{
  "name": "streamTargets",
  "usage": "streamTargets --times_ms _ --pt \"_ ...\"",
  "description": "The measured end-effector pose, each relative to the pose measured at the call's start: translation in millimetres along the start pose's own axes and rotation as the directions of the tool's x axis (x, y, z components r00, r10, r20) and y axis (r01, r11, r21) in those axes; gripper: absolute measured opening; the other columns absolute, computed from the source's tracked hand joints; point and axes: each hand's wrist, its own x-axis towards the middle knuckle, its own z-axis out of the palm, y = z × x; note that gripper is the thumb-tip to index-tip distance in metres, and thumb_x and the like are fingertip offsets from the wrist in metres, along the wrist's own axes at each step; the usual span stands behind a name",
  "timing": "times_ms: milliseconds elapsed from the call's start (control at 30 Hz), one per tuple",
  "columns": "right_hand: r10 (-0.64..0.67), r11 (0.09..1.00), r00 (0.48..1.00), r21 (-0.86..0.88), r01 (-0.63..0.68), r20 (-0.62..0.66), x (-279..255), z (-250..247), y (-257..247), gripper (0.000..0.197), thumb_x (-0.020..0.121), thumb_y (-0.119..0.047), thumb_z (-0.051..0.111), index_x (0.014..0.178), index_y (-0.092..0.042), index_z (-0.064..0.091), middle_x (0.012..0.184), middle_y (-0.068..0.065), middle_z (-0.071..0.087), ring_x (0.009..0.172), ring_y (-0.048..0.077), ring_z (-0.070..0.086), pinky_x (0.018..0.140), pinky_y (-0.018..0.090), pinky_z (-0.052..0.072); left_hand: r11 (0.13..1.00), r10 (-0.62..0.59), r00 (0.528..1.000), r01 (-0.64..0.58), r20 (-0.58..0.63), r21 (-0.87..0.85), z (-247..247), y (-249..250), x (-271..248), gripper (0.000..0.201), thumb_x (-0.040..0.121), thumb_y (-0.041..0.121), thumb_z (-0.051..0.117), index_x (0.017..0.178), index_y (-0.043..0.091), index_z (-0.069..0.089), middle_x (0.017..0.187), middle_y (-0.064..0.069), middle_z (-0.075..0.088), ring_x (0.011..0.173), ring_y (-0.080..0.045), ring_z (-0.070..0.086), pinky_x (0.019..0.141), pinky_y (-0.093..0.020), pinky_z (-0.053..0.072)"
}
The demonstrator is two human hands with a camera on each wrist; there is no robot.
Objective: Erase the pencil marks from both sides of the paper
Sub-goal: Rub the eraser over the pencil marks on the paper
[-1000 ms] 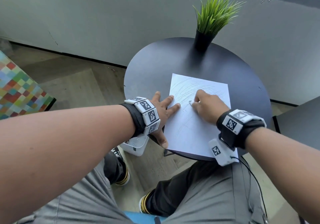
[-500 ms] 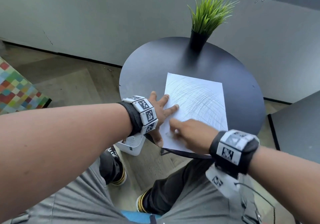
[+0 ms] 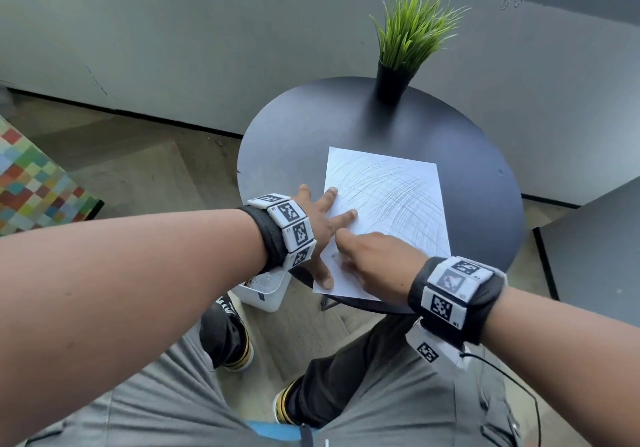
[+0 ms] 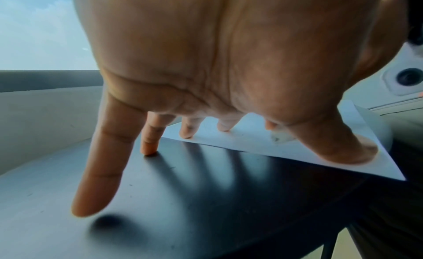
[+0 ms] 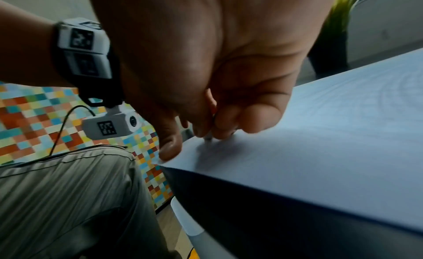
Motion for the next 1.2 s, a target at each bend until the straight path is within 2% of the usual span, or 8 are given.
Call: streamTargets --times_ms 167,333,500,633,800,967,1100,1200 --pt "0.277 0.961 0.951 0.056 -0.272 -0.136 17 -27 40 0.017 0.102 -0.031 0.038 0.100 -0.016 0.031 0.099 0.018 0.061 0.079 0.034 0.053 0.067 0.038 0.040 1.000 -0.001 1.000 0.001 -0.006 0.004 0 0 2 0.132 0.055 0.087 0.068 0.151 0.048 -0.015 0.163 -0.004 -0.018 0.140 -0.049 0.013 0.097 -0.063 0.041" --pt "-0.016 1.000 0.998 0.013 0.015 0.060 -1 -5 -9 0.022 0.097 -0.017 0.044 0.117 -0.013 0.036 0.106 0.014 0.061 0.093 0.036 0.060 0.079 0.046 0.050 1.000 -0.001 1.000 0.002 -0.019 0.009 1 -1 3 0.134 0.051 0.087 0.070 0.150 0.050 -0.013 0.163 -0.003 -0.018 0.141 -0.048 0.013 0.097 -0.063 0.041" --pt "0.275 0.961 0.950 0.051 -0.270 -0.148 20 -25 38 0.016 0.101 -0.027 0.041 0.103 -0.013 0.034 0.102 0.021 0.062 0.079 0.034 0.053 0.068 0.040 0.043 1.000 -0.006 1.000 0.006 -0.018 0.004 2 0 1 0.131 0.055 0.087 0.068 0.151 0.049 -0.014 0.164 -0.002 -0.017 0.141 -0.045 0.013 0.097 -0.062 0.041" --pt "-0.020 1.000 0.998 0.013 0.019 0.062 -1 -4 -3 0.019 0.097 -0.014 0.044 0.115 -0.014 0.039 0.098 0.009 0.056 0.084 0.029 0.053 0.070 0.036 0.039 1.000 -0.012 1.000 0.012 -0.001 -0.012 0 1 2 0.134 0.054 0.084 0.071 0.151 0.049 -0.014 0.163 -0.004 -0.020 0.144 -0.049 0.005 0.100 -0.066 0.038" --pt "0.297 0.954 0.940 0.087 -0.286 -0.170 15 -26 48 0.020 0.100 -0.033 0.041 0.101 -0.013 0.037 0.100 0.019 0.063 0.083 0.035 0.055 0.075 0.042 0.048 1.000 -0.010 1.000 0.010 0.012 -0.016 0 2 2 0.134 0.056 0.085 0.070 0.150 0.048 -0.018 0.162 -0.005 -0.022 0.144 -0.051 0.002 0.101 -0.068 0.034" --pt "-0.026 1.000 0.997 0.003 0.026 0.069 -8 -4 3 0.014 0.099 -0.016 0.043 0.112 -0.018 0.037 0.098 0.008 0.057 0.083 0.027 0.049 0.070 0.033 0.035 1.000 0.004 1.000 -0.003 0.020 -0.027 0 -1 4 0.133 0.054 0.085 0.071 0.149 0.051 -0.016 0.162 -0.006 -0.024 0.144 -0.053 0.002 0.100 -0.069 0.035" --pt "0.282 0.960 0.953 0.026 -0.280 -0.109 8 -31 52 0.021 0.102 -0.033 0.040 0.107 -0.013 0.039 0.104 0.017 0.061 0.085 0.031 0.052 0.075 0.039 0.046 1.000 -0.002 1.000 0.003 0.019 -0.011 -2 1 5 0.133 0.053 0.087 0.069 0.148 0.052 -0.018 0.162 -0.007 -0.022 0.142 -0.052 0.006 0.101 -0.069 0.036" --pt "0.156 0.987 0.987 -0.022 -0.157 -0.040 -1 -19 23 0.012 0.100 -0.021 0.042 0.109 -0.015 0.037 0.102 0.012 0.059 0.084 0.031 0.051 0.073 0.037 0.043 1.000 0.000 1.000 0.000 0.027 -0.015 -2 0 6 0.135 0.052 0.086 0.070 0.148 0.052 -0.018 0.162 -0.007 -0.023 0.143 -0.053 0.005 0.103 -0.069 0.034"
